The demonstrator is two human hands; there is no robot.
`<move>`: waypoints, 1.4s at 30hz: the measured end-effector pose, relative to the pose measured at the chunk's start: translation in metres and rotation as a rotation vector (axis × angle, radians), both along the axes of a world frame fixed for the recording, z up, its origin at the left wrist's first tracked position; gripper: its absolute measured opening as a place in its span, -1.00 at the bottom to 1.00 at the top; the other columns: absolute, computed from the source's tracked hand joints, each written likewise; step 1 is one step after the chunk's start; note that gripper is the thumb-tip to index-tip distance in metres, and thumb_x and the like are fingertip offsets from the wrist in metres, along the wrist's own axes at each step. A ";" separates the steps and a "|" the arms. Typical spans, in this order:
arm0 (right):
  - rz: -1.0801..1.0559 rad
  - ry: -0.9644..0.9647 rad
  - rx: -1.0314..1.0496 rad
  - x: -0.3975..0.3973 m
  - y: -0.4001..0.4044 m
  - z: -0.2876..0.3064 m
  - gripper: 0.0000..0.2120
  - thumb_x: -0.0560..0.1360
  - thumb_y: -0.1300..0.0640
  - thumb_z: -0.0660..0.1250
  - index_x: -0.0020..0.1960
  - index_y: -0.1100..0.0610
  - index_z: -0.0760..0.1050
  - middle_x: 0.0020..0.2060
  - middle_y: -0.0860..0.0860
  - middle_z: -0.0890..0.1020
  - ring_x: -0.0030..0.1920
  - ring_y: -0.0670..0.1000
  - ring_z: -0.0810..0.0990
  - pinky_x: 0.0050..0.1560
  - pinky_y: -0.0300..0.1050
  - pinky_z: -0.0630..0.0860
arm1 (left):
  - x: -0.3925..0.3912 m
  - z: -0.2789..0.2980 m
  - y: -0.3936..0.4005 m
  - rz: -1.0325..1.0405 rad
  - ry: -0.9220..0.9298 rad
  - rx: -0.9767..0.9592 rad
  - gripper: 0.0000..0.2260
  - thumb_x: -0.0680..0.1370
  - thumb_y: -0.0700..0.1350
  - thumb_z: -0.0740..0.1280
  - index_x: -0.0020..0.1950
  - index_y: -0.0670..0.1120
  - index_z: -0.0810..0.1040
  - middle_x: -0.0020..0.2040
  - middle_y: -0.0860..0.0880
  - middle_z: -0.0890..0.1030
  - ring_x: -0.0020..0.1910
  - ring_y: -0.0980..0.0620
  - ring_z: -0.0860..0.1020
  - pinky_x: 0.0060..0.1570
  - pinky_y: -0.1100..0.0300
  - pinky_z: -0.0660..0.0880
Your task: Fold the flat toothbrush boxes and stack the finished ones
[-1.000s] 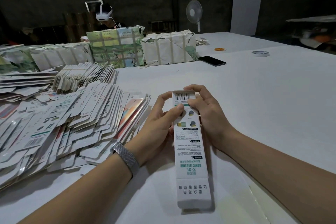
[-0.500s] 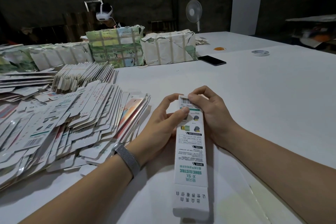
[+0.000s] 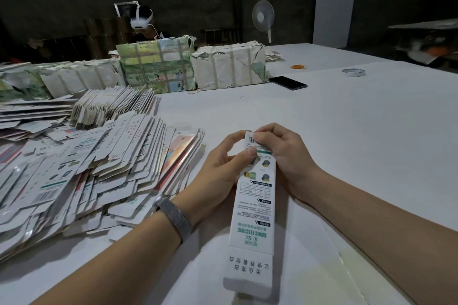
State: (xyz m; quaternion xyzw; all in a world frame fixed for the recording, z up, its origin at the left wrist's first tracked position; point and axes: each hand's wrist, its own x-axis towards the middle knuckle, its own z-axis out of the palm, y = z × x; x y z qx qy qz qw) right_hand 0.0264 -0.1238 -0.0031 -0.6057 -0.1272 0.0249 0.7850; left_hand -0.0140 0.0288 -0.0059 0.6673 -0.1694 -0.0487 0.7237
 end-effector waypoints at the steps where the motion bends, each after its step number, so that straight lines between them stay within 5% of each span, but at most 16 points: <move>1: 0.003 0.005 0.000 0.000 0.000 0.000 -0.93 0.35 0.10 0.40 -0.31 -0.01 0.59 -0.35 0.06 0.64 -0.40 0.06 0.62 -0.31 -0.07 0.58 | 0.000 0.000 0.000 0.000 0.004 0.006 -0.58 0.58 -0.01 0.36 0.42 -0.06 0.41 -0.07 -0.20 0.72 -0.25 -0.08 0.69 -0.28 0.17 0.61; 8: -0.019 -0.006 -0.031 -0.001 0.000 0.001 -0.69 0.54 0.26 0.31 -0.33 -0.01 0.56 -0.37 0.03 0.62 -0.38 0.03 0.58 -0.30 -0.10 0.53 | 0.001 -0.001 0.003 -0.008 0.001 0.005 -0.61 0.59 0.02 0.31 0.42 0.00 0.50 0.05 -0.24 0.70 -0.12 -0.14 0.66 -0.17 0.11 0.61; 17: -0.048 0.008 -0.045 -0.003 0.002 0.004 -0.64 0.57 0.24 0.27 -0.37 -0.01 0.52 -0.41 0.03 0.59 -0.41 0.00 0.56 -0.32 -0.11 0.50 | 0.001 0.000 0.005 -0.072 0.011 -0.017 -0.59 0.59 -0.03 0.31 0.45 0.00 0.46 0.10 -0.24 0.69 -0.07 -0.15 0.68 -0.12 0.09 0.63; 23: -0.052 0.008 -0.045 -0.004 0.001 0.005 -0.72 0.58 0.26 0.25 -0.28 0.07 0.48 -0.43 0.03 0.59 -0.45 -0.02 0.56 -0.44 -0.20 0.50 | 0.000 0.001 0.007 -0.095 0.023 0.004 -0.57 0.56 -0.04 0.33 0.43 0.12 0.41 0.06 -0.19 0.72 -0.15 -0.06 0.71 -0.19 0.17 0.62; 42: 0.004 -0.075 -0.037 -0.011 0.001 0.005 -0.74 0.65 0.13 0.21 -0.18 0.04 0.55 -0.32 0.04 0.61 -0.36 0.02 0.60 -0.29 -0.10 0.56 | -0.003 0.004 0.009 -0.078 0.031 -0.034 -0.63 0.55 -0.06 0.33 0.35 0.08 0.38 -0.01 -0.23 0.70 -0.25 -0.10 0.68 -0.29 0.12 0.63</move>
